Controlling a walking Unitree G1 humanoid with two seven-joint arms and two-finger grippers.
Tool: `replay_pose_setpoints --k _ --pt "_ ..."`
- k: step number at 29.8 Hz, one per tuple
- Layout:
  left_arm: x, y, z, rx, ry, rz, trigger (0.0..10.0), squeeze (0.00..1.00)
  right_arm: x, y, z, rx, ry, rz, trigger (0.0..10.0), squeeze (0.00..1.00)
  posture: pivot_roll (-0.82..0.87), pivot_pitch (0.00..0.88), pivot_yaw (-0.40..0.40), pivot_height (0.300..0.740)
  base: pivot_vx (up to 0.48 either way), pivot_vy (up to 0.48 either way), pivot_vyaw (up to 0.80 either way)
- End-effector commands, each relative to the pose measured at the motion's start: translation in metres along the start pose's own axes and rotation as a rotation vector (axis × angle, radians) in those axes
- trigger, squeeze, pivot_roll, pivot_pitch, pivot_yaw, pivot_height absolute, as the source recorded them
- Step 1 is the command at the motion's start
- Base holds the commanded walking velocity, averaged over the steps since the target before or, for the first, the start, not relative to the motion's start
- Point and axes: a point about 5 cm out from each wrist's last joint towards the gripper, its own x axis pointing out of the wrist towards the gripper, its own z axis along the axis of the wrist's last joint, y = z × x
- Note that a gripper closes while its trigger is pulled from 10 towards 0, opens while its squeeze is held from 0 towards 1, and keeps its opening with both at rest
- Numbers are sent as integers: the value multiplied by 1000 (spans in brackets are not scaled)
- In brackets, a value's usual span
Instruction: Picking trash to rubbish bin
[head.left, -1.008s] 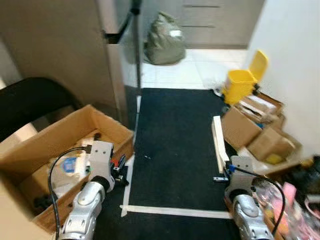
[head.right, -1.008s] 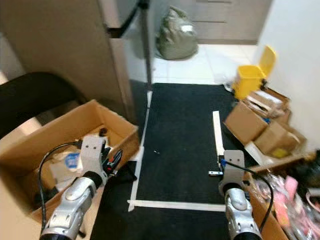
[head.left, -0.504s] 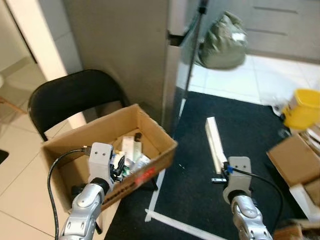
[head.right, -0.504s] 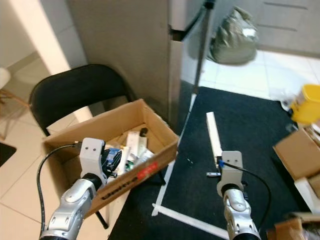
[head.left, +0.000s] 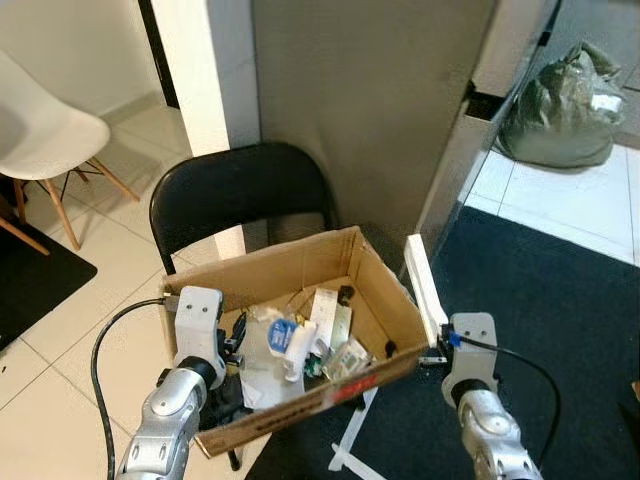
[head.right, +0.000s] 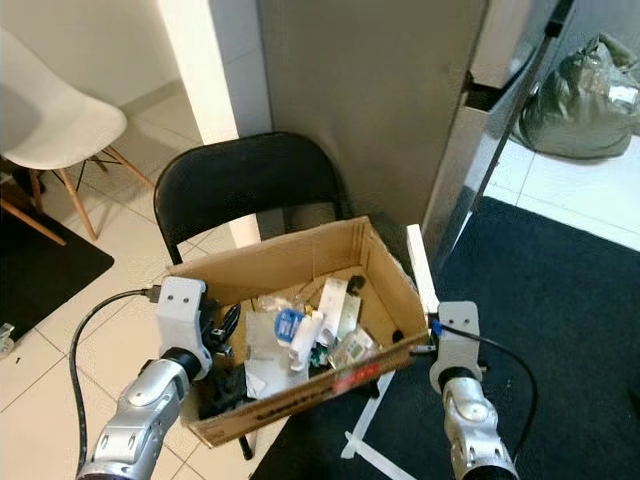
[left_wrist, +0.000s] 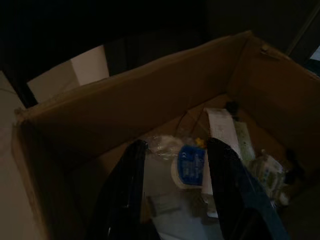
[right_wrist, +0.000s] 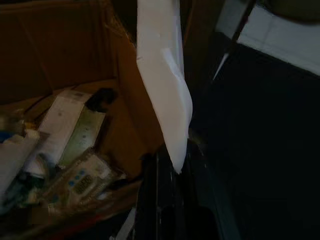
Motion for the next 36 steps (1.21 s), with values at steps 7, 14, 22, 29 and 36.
replay_pose_setpoints --k 7,14,22,29,36 --pt "-2 6 -1 36 6 40 10000 0 -1 2 -4 11 16 10 10000 0 -7 129 -1 740 40 0 0" --pt "-3 10 -1 60 6 65 10000 0 2 7 0 15 5 39 10000 0 12 138 -12 740 0 0 0" --pt "-7 6 -14 107 110 -19 10000 0 7 21 10 38 -29 145 10000 0 20 143 -24 740 0 0 0" --pt "-18 0 -14 218 170 -229 10000 0 3 62 36 30 -123 523 10000 0 24 142 -33 740 0 0 0" --pt "-18 7 -14 248 179 -213 10000 0 4 72 41 -14 -127 617 10000 0 27 140 -33 740 0 0 0"
